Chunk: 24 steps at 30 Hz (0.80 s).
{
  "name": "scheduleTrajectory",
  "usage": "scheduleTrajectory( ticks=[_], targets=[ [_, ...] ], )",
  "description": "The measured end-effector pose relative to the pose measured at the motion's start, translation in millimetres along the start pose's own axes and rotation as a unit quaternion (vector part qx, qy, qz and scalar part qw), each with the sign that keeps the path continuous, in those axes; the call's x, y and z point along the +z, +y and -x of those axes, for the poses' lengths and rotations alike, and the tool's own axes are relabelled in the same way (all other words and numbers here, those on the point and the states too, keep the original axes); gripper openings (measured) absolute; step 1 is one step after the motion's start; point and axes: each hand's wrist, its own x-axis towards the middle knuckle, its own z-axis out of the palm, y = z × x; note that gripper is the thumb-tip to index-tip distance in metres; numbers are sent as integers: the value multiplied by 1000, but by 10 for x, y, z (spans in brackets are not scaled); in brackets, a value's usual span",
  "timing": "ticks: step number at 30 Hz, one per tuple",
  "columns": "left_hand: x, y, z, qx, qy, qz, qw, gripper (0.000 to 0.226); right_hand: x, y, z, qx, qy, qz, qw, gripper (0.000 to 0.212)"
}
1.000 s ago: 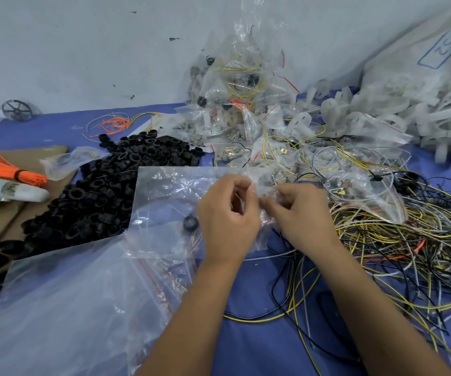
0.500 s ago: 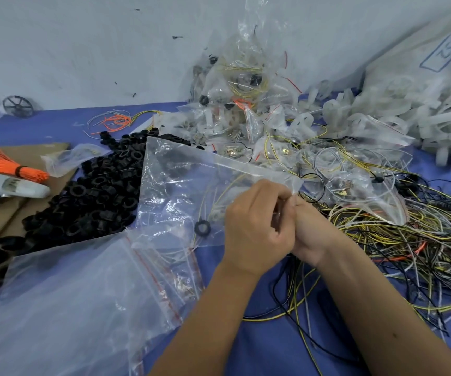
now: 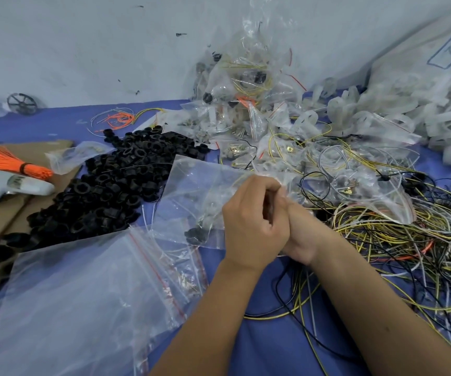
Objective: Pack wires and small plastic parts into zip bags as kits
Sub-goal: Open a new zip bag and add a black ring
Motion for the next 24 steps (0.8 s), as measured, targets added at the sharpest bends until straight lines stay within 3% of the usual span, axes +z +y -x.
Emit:
scheduleTrajectory(
  ticks=[1,4,6,10,15,24],
  targets=[
    [1,2,-4,3,2,-2,1000,7,1,-25,3,20,-1,-35,999,42],
    [11,25,-1,13,3,-5,1000,5,-20,-35,-4,59,2,-114,992,63],
    [17,50,9,20,-4,-7,1000,5,-23,-9,-6,67,-1,-132,989,57],
    [1,50,8,1,-5,-9,1000,5,31,39,-26,77,7,-99,992,39],
    [8,27,-1,-17,9,-15,1000,5,85,37,-24,61,-8,-98,993,55],
    [2,36,6,-15,15,-17,1000,8,63,85,-22,58,-16,-110,992,53]
  ],
)
